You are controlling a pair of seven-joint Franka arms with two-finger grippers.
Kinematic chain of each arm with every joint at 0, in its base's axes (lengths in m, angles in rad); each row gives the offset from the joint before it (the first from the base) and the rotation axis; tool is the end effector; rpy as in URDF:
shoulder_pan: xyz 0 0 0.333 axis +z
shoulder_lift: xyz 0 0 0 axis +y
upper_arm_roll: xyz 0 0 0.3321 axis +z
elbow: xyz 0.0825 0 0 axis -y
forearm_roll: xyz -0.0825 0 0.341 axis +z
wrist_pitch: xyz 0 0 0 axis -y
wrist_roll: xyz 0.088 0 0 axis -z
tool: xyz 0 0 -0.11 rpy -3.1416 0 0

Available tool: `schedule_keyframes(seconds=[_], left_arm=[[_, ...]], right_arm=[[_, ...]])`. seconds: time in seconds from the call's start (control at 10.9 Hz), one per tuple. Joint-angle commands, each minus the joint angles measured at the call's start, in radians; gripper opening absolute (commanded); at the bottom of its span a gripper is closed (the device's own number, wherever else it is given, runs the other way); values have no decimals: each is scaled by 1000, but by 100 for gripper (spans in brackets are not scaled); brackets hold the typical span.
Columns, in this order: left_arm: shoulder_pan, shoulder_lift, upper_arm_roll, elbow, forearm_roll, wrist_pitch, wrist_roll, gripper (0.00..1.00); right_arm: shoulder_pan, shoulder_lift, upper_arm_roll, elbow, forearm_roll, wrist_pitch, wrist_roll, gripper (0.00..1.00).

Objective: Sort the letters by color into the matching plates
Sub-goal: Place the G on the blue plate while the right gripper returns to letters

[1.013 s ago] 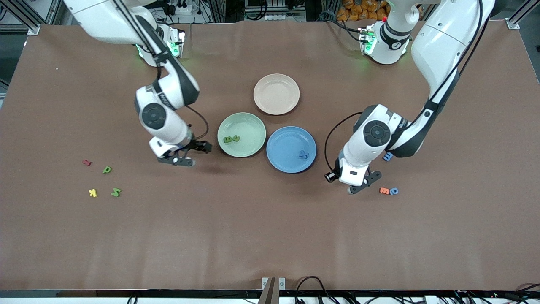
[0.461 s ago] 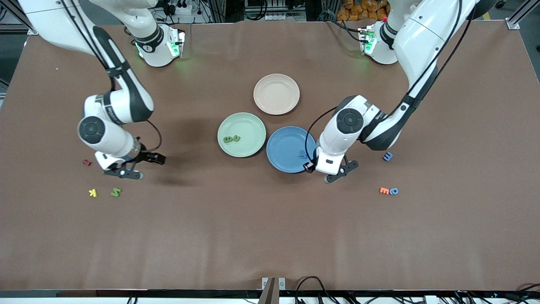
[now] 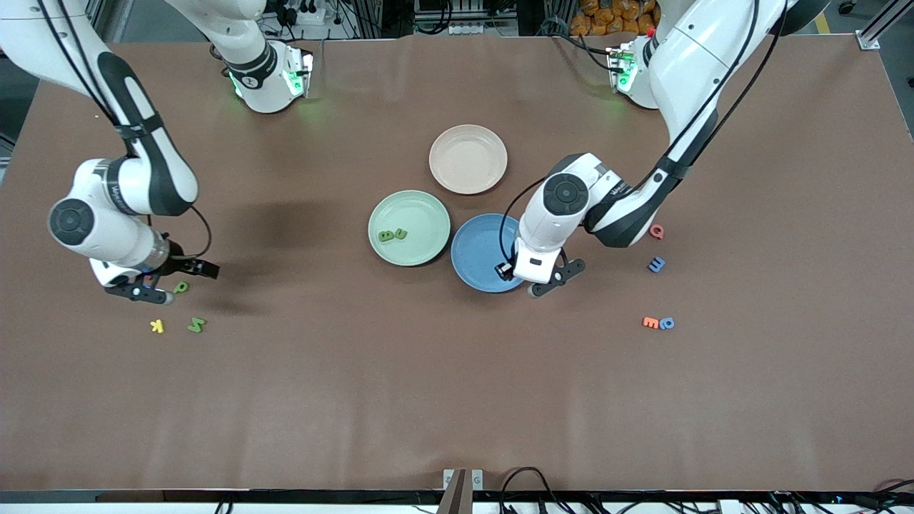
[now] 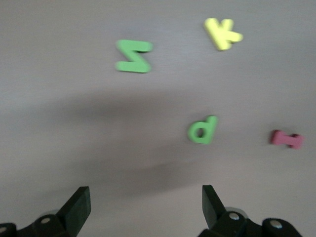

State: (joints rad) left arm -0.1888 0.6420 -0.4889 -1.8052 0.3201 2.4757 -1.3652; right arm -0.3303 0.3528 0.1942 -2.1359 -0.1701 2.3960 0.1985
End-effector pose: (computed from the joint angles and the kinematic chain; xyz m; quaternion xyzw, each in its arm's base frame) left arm 0.5232 -0.3732 0.2730 0.9607 0.2687 0.0024 0.0704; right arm 0.5371 -0.0782 0.2811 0.9932 -0.1065 -0.0404 0.0227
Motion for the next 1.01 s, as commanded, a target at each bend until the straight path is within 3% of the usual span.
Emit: schedule_keyframes(seconds=[0.0,0.09,0.28,0.37,0.46,0.92], left_arm=[[-50,8,12,10,-6,-11,-66,0],[-57,8,12,10,-6,-9,-81,24],[-67,16,12,10,-6,-9,-98,31],[-70,16,12,10,-6,-9,-113,73],[-66,12,12,12,-7,-9,-129,100],[-51,1,35,29,-1,-11,-121,100]], right_arm=[[-107,17,21,4,-41,12,-79,100],[-131,28,21,7,-60,32,-89,100],[-160,66,21,16,-71,89,-103,100],[-164,89,21,33,-80,98,-103,100],[-164,107,21,45,-81,106,-103,100],[-154,172,19,79,-83,167,-100,100]])
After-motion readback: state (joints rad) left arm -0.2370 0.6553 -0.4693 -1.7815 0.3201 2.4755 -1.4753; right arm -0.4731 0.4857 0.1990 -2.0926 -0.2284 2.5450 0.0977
